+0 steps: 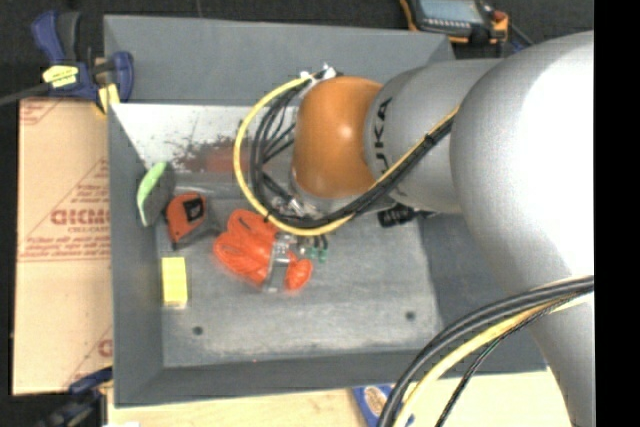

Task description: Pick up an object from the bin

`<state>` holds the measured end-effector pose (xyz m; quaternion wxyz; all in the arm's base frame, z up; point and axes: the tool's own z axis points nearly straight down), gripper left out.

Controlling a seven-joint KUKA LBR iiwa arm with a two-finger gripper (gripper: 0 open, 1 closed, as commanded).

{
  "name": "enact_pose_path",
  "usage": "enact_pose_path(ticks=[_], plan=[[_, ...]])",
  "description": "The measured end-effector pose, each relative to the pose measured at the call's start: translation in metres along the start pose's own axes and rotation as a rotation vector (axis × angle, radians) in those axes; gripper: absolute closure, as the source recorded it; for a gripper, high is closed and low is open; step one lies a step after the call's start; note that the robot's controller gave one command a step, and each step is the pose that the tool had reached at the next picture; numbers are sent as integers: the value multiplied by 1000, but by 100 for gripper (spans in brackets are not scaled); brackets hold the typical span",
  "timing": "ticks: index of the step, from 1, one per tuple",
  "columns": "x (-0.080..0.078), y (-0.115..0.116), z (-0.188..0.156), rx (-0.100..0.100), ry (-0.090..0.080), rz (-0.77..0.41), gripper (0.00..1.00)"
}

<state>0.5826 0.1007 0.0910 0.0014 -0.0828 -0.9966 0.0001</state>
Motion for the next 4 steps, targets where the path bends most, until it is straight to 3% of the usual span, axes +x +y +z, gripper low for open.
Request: enact_pose_path(ticks=[1,2,4], plan=[[40,30,17,-3,-11,27,100],[40,30,17,-3,-11,27,100],[27,-22,-3,1,-6,-18,100]])
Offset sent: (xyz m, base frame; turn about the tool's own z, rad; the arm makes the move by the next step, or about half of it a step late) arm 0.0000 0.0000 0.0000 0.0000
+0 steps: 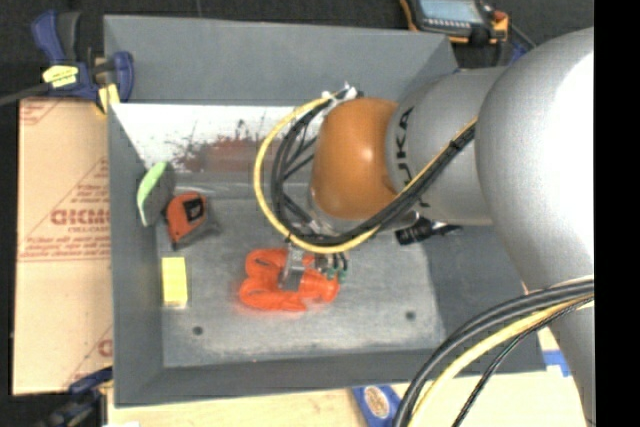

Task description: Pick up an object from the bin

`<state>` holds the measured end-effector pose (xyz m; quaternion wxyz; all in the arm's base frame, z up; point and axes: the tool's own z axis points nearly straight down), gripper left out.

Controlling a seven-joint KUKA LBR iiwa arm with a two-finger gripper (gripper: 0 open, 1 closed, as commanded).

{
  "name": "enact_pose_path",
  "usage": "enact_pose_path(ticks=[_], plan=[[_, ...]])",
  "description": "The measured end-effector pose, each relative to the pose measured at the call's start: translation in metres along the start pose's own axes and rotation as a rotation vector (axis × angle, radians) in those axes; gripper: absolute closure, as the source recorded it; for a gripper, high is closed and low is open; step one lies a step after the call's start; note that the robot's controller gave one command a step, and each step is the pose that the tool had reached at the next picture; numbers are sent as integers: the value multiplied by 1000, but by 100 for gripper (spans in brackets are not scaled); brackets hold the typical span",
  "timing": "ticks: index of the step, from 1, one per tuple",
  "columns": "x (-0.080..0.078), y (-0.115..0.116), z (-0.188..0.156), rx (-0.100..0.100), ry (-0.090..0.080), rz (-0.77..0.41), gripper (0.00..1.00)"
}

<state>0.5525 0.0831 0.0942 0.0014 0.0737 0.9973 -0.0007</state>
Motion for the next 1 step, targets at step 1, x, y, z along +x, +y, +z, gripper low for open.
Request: enact_pose_path(ticks=[1], plan=[[-5,9,-25,0,4,-3,100]])
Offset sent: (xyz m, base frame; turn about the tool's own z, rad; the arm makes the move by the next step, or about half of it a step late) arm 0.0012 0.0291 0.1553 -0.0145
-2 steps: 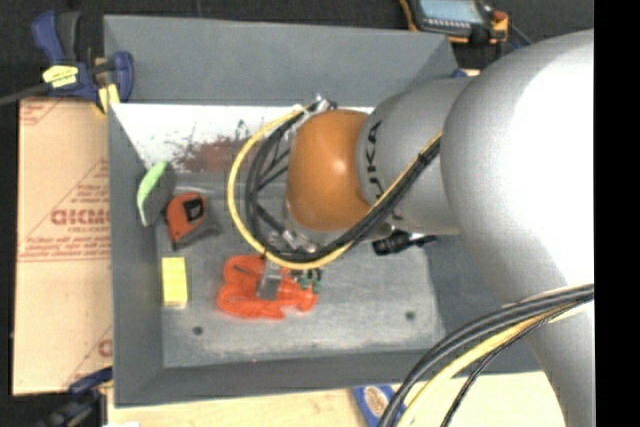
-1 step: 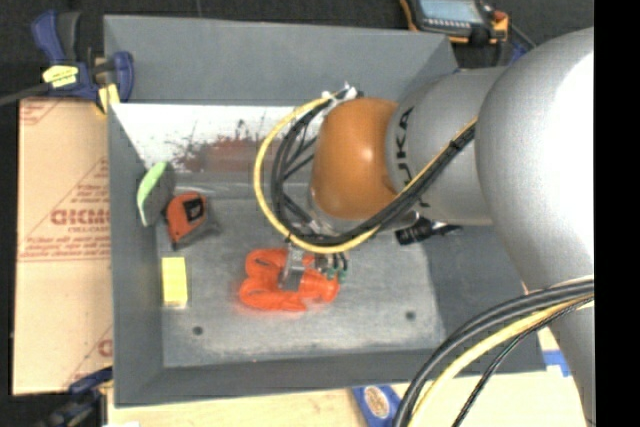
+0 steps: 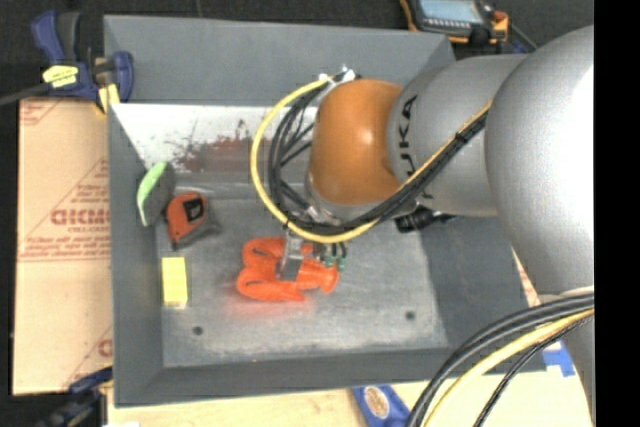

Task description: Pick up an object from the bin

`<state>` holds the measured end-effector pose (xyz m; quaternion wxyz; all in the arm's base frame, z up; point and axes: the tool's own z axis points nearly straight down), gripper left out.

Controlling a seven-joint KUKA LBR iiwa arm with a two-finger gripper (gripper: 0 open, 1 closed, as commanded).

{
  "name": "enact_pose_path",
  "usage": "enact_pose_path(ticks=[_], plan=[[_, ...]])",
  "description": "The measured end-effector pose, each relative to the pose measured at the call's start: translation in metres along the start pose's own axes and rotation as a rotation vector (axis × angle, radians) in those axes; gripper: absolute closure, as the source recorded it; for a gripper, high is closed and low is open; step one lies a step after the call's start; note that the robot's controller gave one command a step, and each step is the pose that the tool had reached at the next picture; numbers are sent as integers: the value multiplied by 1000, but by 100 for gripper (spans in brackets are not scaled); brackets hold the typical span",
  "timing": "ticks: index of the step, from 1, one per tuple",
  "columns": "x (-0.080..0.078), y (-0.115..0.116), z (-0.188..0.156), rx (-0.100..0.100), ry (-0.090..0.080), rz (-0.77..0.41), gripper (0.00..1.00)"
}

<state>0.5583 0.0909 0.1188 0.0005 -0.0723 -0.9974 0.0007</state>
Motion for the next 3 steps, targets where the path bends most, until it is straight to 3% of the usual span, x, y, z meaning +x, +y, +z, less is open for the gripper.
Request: enact_pose_path(ticks=[1,2,3], plan=[[3,10,-64,-1,1,-9,100],[-11,-6,-63,-7,-21,-41,100],[-6,-5,-63,3,12,-38,100]])
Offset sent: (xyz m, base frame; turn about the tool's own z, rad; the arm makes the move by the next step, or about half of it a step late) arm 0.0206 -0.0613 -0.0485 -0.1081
